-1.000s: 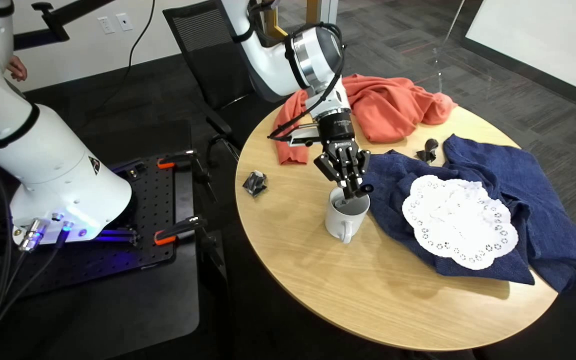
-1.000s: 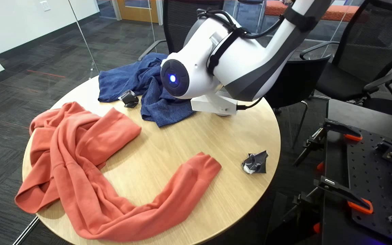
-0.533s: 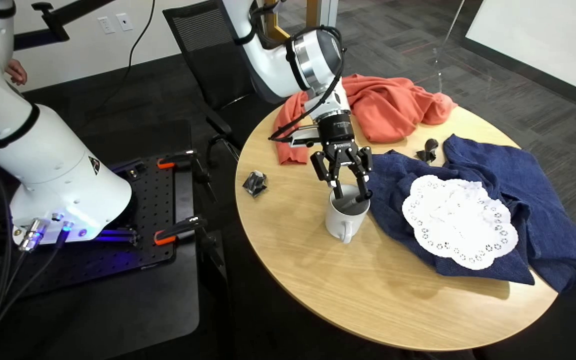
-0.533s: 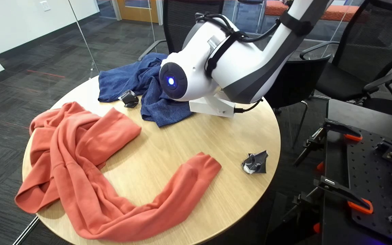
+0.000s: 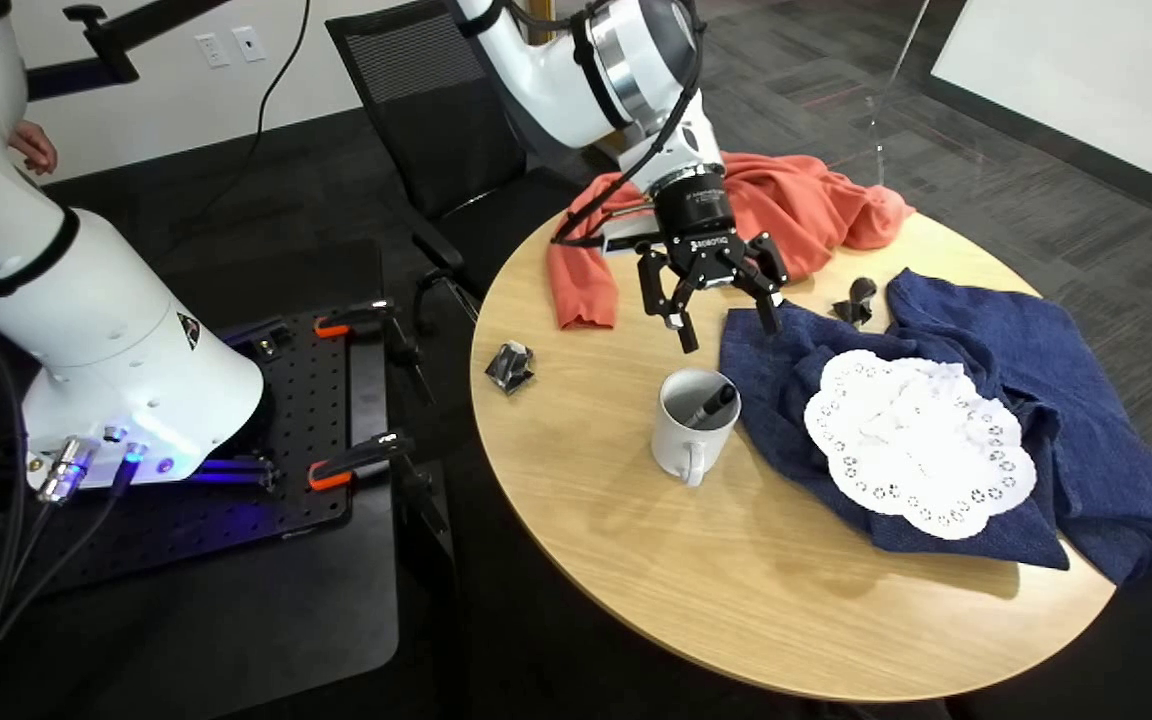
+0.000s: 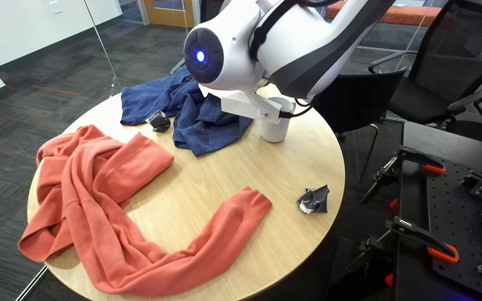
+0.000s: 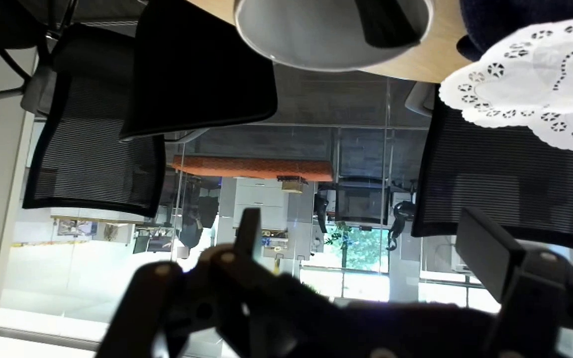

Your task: Put the marker inside the white mug cup

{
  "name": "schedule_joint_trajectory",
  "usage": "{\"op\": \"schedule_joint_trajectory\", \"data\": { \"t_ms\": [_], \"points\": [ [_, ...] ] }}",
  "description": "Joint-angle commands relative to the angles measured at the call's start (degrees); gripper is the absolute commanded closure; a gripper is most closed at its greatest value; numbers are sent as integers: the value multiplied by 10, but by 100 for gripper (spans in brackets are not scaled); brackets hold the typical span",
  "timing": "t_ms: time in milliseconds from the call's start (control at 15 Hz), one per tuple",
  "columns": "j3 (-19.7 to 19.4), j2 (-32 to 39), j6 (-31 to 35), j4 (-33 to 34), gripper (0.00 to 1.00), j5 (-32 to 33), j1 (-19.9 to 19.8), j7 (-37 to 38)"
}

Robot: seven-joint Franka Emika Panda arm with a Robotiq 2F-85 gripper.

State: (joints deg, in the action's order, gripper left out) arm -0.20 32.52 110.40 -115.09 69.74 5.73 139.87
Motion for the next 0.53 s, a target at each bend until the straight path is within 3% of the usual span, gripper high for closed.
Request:
{"op": "schedule_joint_trajectory", "data": {
  "t_ms": [0,467],
  "points": [
    [6,-50,10,-34,0,1,-8,11],
    [6,-21,-3,-8,0,1,-5,0]
  ]
}}
